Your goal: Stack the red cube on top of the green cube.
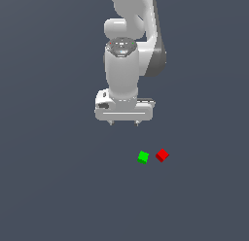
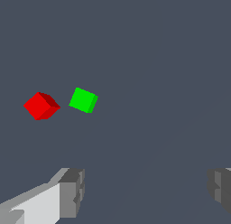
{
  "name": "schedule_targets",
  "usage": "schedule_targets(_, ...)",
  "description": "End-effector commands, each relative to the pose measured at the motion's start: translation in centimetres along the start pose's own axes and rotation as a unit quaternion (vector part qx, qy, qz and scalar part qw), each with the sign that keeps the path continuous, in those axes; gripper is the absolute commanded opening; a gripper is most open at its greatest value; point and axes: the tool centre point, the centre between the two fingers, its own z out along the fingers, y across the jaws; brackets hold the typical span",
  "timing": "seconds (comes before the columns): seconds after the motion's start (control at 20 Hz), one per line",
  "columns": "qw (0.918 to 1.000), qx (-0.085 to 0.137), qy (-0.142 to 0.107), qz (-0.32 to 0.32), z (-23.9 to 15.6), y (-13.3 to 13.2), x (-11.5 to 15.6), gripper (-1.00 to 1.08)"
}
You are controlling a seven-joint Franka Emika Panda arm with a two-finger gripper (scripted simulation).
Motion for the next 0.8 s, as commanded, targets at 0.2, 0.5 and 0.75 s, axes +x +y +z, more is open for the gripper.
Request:
schedule_targets(0.2, 1.0, 0.0, 0.0, -0.007, 0.3, -0.3, 0.2, 1.0)
schedule_targets(0.5, 0.999, 0.0, -0.002, -0.045, 1.7, -1.9, 1.4, 1.0)
schedule_targets(0.75, 0.9946, 0.0, -0.005, -0.104, 3.9, -4.6, 2.9, 1.0)
